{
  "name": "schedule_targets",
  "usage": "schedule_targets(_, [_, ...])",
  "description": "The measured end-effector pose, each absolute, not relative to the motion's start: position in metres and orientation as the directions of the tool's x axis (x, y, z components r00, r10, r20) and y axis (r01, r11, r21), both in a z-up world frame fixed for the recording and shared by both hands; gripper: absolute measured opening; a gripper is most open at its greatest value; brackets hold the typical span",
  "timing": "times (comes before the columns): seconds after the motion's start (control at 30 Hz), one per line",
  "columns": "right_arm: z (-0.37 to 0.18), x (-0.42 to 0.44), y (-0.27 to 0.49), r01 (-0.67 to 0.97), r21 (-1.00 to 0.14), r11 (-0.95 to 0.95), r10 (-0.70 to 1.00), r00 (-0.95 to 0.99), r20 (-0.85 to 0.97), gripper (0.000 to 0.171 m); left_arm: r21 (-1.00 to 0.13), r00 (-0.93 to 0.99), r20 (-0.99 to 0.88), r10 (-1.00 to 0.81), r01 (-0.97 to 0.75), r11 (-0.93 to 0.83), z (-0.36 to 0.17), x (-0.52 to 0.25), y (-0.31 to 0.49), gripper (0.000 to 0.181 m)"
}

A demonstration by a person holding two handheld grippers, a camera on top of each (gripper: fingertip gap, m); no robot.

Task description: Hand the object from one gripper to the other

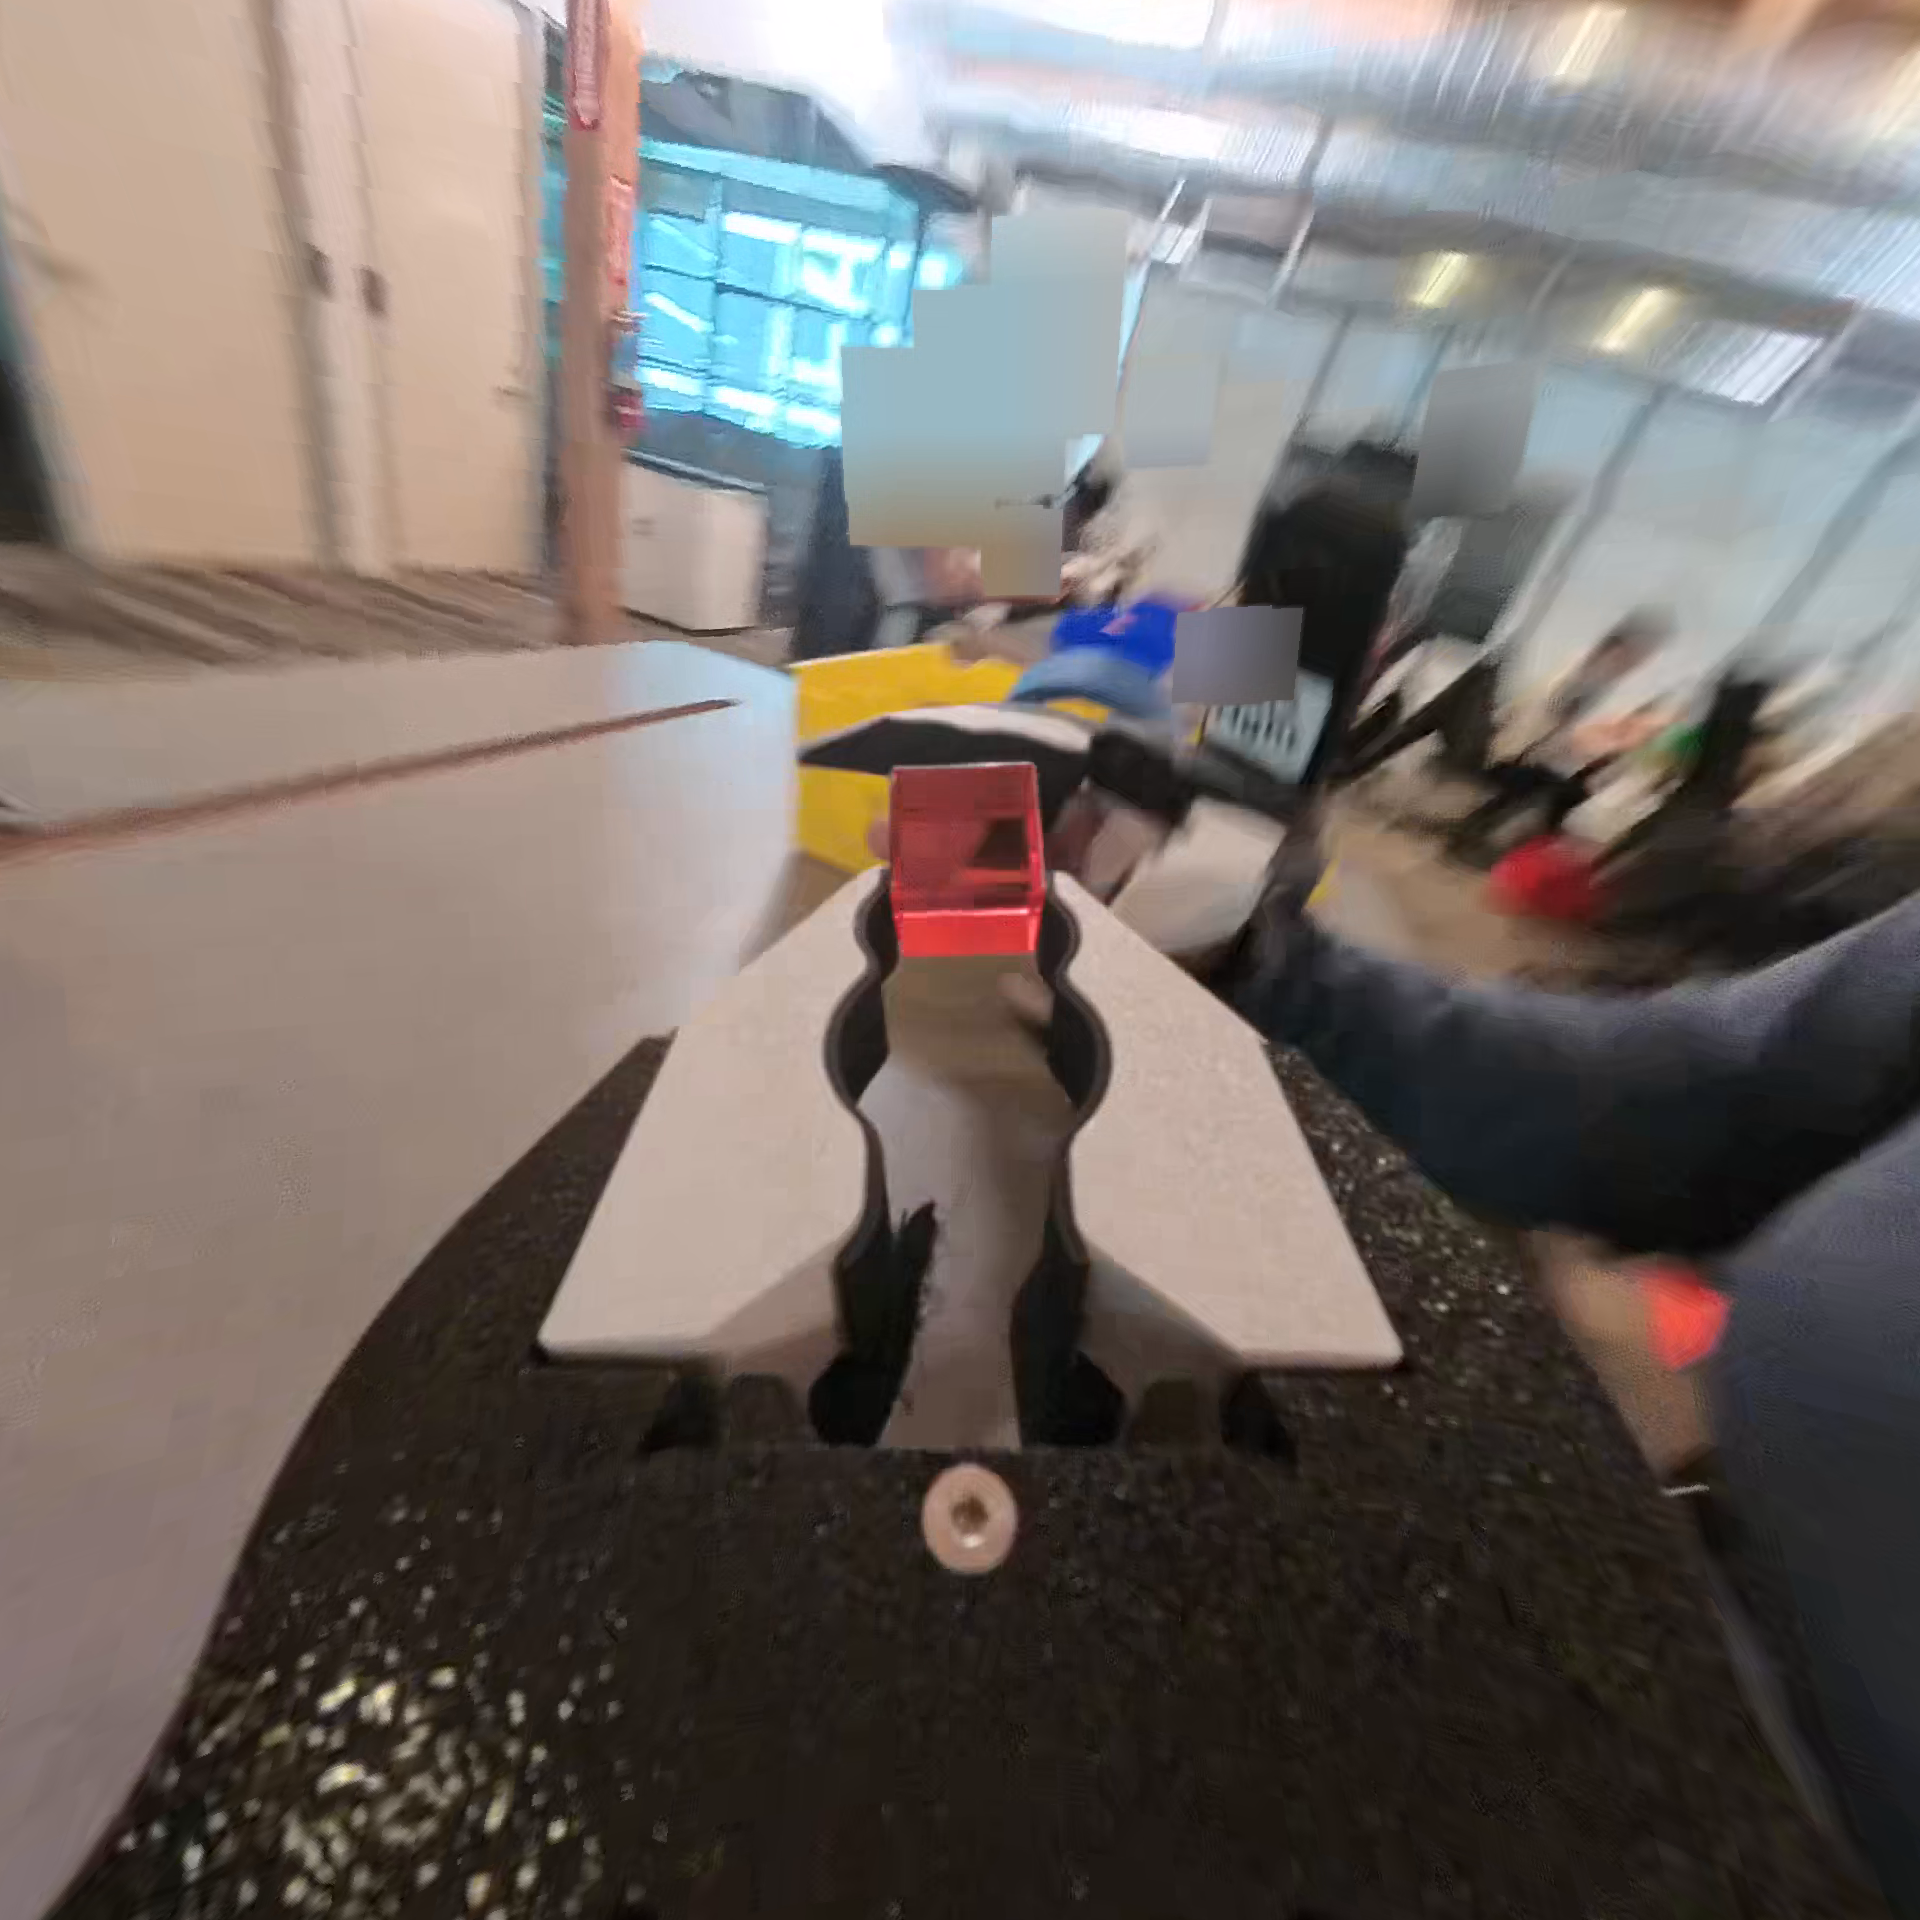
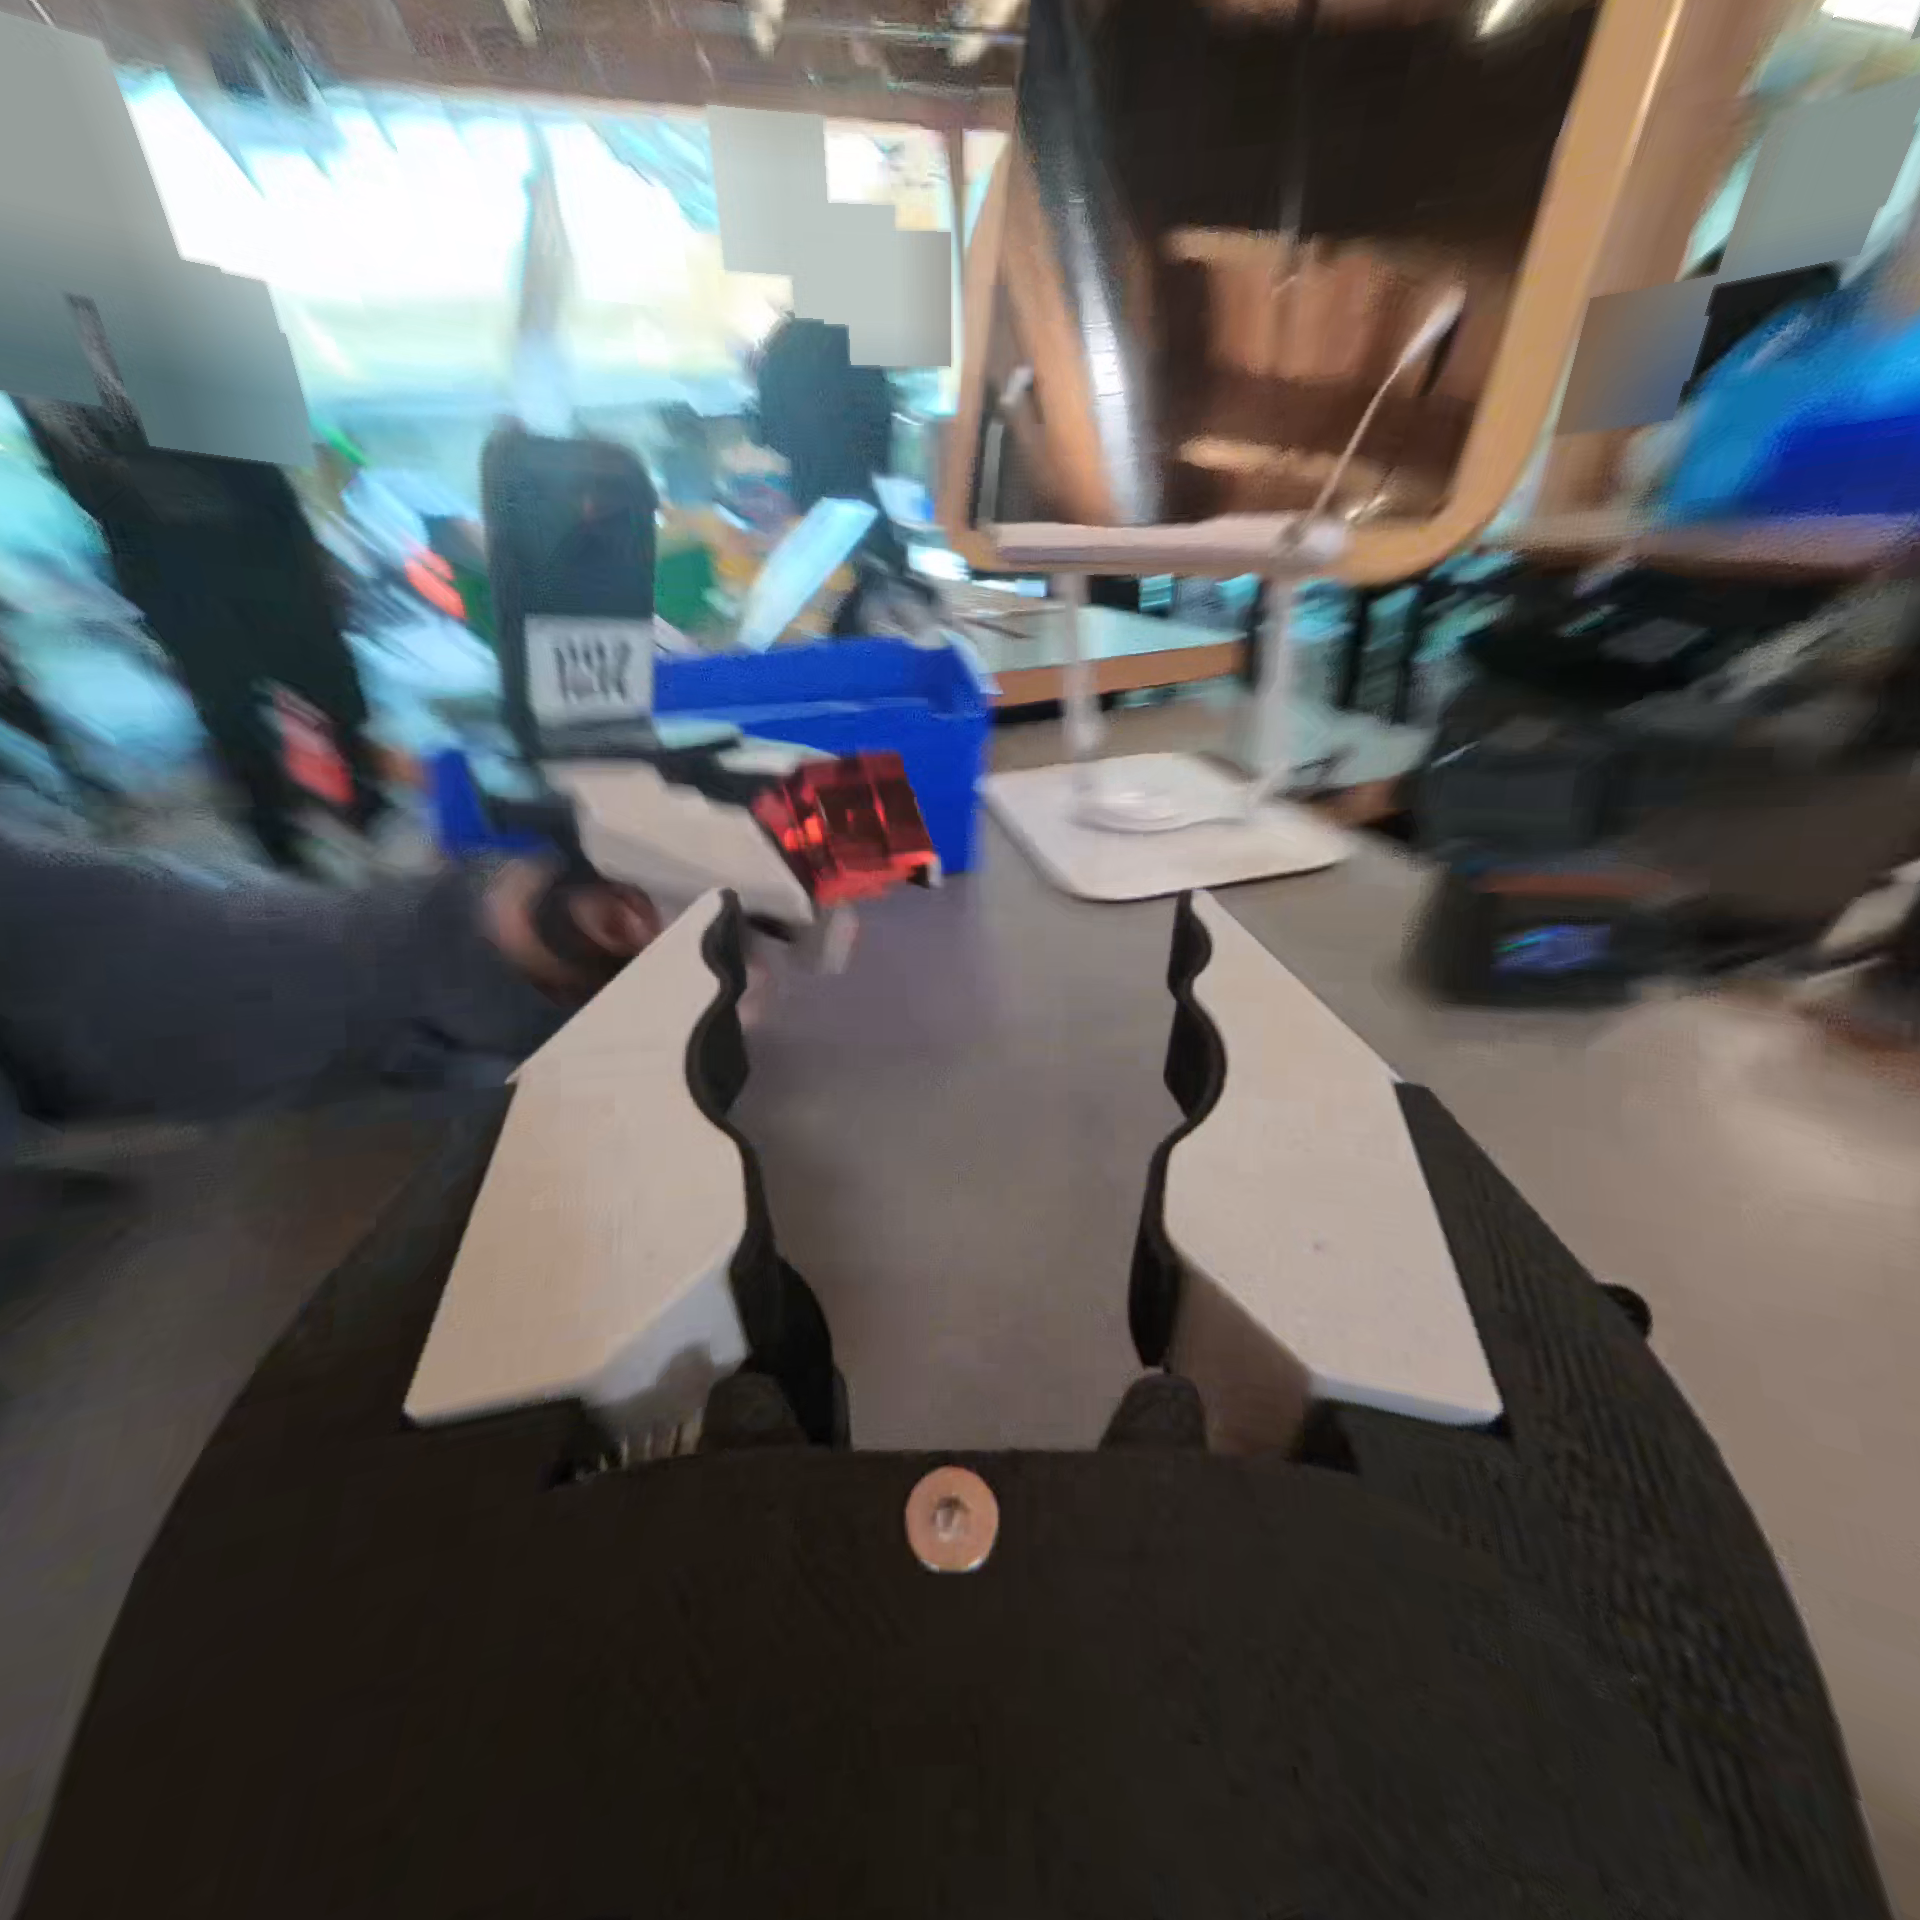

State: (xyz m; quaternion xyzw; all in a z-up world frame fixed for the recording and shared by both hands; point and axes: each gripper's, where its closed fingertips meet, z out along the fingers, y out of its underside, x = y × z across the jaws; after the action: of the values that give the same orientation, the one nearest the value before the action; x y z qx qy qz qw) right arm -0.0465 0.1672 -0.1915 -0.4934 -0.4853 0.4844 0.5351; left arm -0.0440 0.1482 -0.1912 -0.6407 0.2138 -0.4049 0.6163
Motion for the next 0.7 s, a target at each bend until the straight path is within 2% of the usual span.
schedule_targets(0.07, [-0.192,-0.047,0.167,0.046,-0.904,0.425,0.880,0.212,0.425,0.083,-0.865,0.403,0.460,-0.791,0.407,-0.295,-0.183,-0.043,0.144,0.023])
schedule_targets(0.13, [-0.185,-0.050,0.151,0.075,-0.758,0.647,0.717,0.277,0.639,0.075,-0.769,0.239,0.568,-0.788,0.496,-0.404,-0.179,-0.039,0.139,0.025])
schedule_targets(0.2, [-0.182,-0.055,0.140,0.095,-0.676,0.731,0.623,0.310,0.718,0.066,-0.690,0.122,0.629,-0.768,0.543,-0.479,-0.177,-0.034,0.136,0.024])
schedule_targets(0.3, [-0.178,-0.058,0.135,0.103,-0.633,0.767,0.564,0.361,0.742,0.052,-0.636,0.033,0.666,-0.745,0.548,-0.544,-0.179,-0.023,0.131,0.024])
schedule_targets(0.37, [-0.174,-0.056,0.133,0.091,-0.618,0.781,0.546,0.382,0.746,0.027,-0.629,0.008,0.669,-0.743,0.538,-0.561,-0.180,-0.017,0.128,0.024])
schedule_targets(0.47, [-0.177,-0.057,0.137,0.075,-0.709,0.701,0.653,0.331,0.681,0.026,-0.644,0.031,0.666,-0.746,0.529,-0.553,-0.183,-0.019,0.131,0.025])
schedule_targets(0.57, [-0.189,-0.059,0.144,0.049,-0.873,0.486,0.849,0.208,0.485,0.026,-0.778,0.217,0.575,-0.789,0.441,-0.447,-0.193,-0.022,0.138,0.060])
schedule_targets(0.63, [-0.197,-0.059,0.147,0.039,-0.964,0.262,0.959,0.102,0.264,0.026,-0.911,0.428,0.394,-0.813,0.297,-0.285,-0.204,-0.026,0.144,0.072])
schedule_targets(0.7, [-0.201,-0.058,0.145,0.029,-0.999,0.019,1.000,-0.019,0.019,0.026,-0.991,0.590,0.124,-0.798,0.110,-0.072,-0.205,-0.033,0.147,0.075])
